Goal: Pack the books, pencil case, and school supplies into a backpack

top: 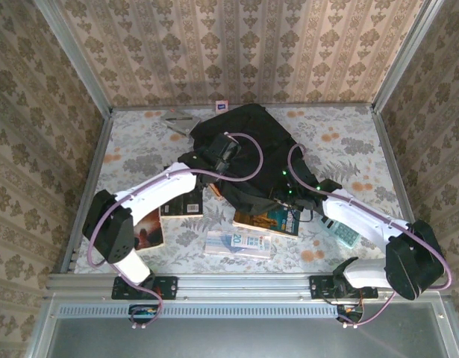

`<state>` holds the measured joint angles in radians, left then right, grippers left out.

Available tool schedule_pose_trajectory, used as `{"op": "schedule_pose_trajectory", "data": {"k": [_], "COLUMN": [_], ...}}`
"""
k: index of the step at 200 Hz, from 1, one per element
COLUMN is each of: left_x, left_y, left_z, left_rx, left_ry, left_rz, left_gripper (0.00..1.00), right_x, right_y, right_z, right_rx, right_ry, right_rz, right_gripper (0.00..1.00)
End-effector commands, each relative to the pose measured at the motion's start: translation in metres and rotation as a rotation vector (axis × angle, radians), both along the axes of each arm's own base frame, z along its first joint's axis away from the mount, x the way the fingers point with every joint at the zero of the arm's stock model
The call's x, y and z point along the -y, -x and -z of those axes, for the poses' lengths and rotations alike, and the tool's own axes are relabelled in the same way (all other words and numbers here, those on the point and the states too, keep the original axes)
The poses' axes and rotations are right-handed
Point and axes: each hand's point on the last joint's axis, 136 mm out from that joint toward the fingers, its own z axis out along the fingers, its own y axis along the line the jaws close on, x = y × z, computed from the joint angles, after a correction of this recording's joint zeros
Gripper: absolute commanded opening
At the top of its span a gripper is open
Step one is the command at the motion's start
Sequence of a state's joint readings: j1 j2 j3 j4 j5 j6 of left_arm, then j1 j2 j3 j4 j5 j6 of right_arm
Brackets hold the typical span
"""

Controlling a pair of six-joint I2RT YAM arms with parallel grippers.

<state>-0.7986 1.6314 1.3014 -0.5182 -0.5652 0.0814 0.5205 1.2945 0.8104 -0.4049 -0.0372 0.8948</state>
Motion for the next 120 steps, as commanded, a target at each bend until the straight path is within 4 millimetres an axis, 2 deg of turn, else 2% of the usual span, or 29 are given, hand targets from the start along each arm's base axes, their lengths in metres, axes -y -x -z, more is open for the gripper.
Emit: {"op": "schedule_pose_trajectory", "data": {"k": [1,13,22,38,62,81,94,120], "left_x": [-0.009,-0.014,-0.02,-0.025,-0.017,0.004,0.024,0.068], "left_y": [0.013,0.015,0.017,0.019,0.019,0.017,0.016,0.021], "left_z": [-0.009,-0.007,-0.007,-0.01,-0.024,-0.037,-0.041,-0.034], "left_rx": [-0.056,-0.088,-0.109,-0.133,-0.148,-0.172,-0.2,-0.256], "left_ry": [0.085,0.108,0.122,0.153,0.191,0.244,0.279,0.234], "left_rz": [-0.035,-0.05,-0.07,-0.085,-0.051,0.011,0.081,0.23], "left_gripper": [0.17,0.24,0.36,0.48,0.58,0.61,0.63,0.67], "right_x": [0.0,0.002,0.004,0.007,0.021,0.038,0.051,0.071], "right_y": [0.0,0.0,-0.001,-0.002,-0.005,-0.009,-0.009,-0.01], "right_z": [-0.008,-0.01,-0.013,-0.021,-0.036,-0.044,-0.043,-0.037], "right_rx": [0.048,0.065,0.08,0.122,0.208,0.263,0.265,0.218], "right_ry": [-0.024,-0.024,-0.023,-0.029,-0.052,-0.092,-0.093,-0.088], "right_rz": [-0.024,-0.022,-0.024,-0.019,0.036,0.121,0.186,0.27], "right_gripper": [0.35,0.44,0.56,0.68,0.73,0.71,0.71,0.7]}}
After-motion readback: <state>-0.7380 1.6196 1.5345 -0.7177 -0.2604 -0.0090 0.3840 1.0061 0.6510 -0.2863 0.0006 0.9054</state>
